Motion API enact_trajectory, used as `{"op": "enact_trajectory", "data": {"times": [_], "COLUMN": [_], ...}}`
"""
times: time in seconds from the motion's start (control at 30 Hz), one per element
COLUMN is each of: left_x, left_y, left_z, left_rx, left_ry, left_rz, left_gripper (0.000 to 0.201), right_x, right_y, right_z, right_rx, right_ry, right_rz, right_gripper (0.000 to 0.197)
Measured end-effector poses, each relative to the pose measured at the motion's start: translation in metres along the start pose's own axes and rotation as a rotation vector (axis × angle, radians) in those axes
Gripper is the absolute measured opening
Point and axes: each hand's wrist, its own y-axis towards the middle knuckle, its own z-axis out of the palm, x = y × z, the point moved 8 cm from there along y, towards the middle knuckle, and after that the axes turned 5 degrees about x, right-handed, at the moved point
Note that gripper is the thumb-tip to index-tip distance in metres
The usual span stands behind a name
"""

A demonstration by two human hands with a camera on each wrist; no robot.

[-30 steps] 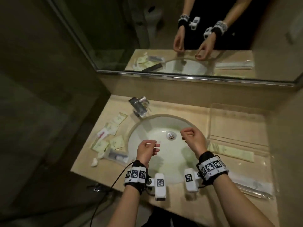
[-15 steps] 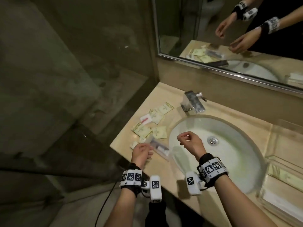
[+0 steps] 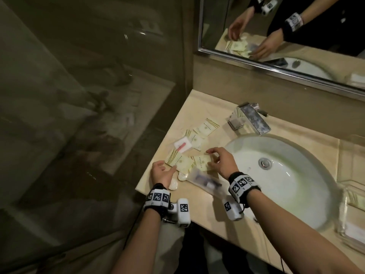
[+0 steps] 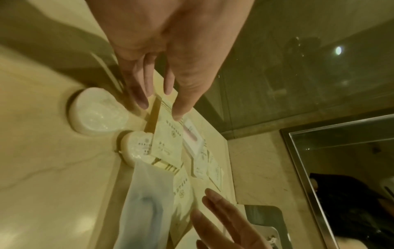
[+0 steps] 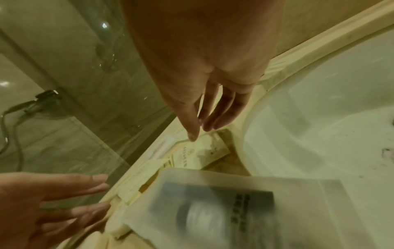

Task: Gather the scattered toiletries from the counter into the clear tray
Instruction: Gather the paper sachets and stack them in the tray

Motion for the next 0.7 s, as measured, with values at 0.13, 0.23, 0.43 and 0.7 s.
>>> {"op": "enact_trajectory", "data": {"times": [0.13,0.23,0.43,0.7], "left_x": [-0.009,-0.013,-0.02,-0.036], "left_y": [0.019,0.026,0.031,0.016], "left_z": [0.01,0.015,0.013,-0.004], "left_rx": [0.014,0.014,-0.004,-0.005], "left_ry": [0.121,0.178,0.215,0.017], "left_rz": [0.012,-0.003,-0.007,0.019], "left_gripper": [0.067,0.064,0.053,0.045], "right_x": [-0.006,-0.009,-0.014,-0.011], "right_y": [0.015,0.02,0.026,0.019], "right_z": [0.013,0.015,0.013,-0.006], "right_rx": [0.089,0.088,0.073,0.013], "right_ry": [-0.107,-0.151,-0.182,-0.012], "right_rz": [0.049,0.076,0.134,0.104], "right_gripper": [0.055,0.057,0.051,0.033]}}
